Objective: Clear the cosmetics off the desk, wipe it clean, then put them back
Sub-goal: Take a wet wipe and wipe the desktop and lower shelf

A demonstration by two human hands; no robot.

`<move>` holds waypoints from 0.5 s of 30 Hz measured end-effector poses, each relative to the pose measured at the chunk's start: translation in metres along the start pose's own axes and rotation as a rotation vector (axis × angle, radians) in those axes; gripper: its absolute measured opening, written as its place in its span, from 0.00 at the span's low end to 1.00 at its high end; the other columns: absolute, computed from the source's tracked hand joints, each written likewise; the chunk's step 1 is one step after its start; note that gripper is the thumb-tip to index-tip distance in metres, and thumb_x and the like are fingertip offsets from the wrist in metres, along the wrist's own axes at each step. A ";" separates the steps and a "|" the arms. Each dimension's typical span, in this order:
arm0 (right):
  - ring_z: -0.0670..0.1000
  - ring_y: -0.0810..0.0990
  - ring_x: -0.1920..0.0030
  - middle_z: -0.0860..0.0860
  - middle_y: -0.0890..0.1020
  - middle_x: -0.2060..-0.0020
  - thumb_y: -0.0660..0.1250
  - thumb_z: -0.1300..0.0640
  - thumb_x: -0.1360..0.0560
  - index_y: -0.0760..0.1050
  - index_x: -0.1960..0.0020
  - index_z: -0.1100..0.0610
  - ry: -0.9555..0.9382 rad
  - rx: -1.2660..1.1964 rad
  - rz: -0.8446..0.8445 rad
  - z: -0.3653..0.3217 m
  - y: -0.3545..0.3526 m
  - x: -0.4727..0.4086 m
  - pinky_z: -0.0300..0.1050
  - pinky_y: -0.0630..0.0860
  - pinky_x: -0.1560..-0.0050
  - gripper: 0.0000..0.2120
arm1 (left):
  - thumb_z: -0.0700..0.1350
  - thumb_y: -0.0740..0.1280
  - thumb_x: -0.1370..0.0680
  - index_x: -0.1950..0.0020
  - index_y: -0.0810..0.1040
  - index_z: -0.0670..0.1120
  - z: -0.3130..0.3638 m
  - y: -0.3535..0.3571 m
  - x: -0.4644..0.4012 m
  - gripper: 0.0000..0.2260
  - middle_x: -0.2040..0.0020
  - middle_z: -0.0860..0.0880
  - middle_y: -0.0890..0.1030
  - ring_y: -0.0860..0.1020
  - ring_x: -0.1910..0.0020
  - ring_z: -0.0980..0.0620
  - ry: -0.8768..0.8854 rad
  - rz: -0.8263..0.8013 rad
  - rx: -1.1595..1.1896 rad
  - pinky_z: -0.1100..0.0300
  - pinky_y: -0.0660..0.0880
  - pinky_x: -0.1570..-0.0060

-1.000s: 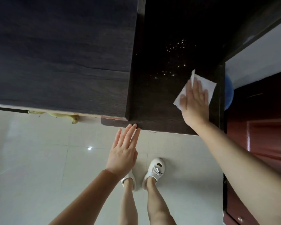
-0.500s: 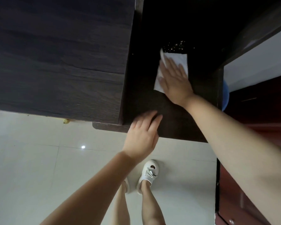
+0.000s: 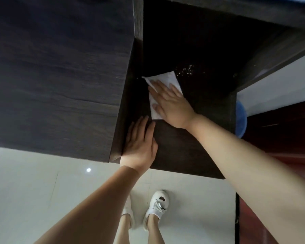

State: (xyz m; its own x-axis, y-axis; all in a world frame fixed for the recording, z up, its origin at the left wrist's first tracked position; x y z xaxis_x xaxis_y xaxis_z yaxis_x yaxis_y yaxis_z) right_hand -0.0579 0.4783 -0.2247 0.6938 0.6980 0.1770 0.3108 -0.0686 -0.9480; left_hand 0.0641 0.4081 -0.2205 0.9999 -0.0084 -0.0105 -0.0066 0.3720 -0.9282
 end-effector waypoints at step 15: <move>0.53 0.46 0.23 0.56 0.50 0.23 0.48 0.51 0.19 0.47 0.24 0.59 0.158 -0.025 0.063 0.001 -0.016 -0.057 0.50 0.41 0.26 0.26 | 0.44 0.55 0.26 0.36 0.68 0.40 0.003 -0.003 -0.003 0.20 0.35 0.37 0.73 0.63 0.34 0.44 0.034 0.077 -0.033 0.50 0.53 0.31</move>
State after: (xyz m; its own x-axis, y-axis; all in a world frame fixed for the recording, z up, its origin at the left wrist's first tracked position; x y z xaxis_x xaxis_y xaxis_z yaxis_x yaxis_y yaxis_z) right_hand -0.1030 0.4407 -0.2200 0.8054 0.5710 0.1588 0.2781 -0.1275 -0.9521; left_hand 0.0615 0.4098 -0.2170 0.9954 -0.0126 -0.0946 -0.0846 0.3420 -0.9359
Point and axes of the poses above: each hand's wrist, its own x-axis away from the middle knuckle, its own y-axis out of the palm, z = x × y, the point moved 7 cm from there along -x, towards the middle knuckle
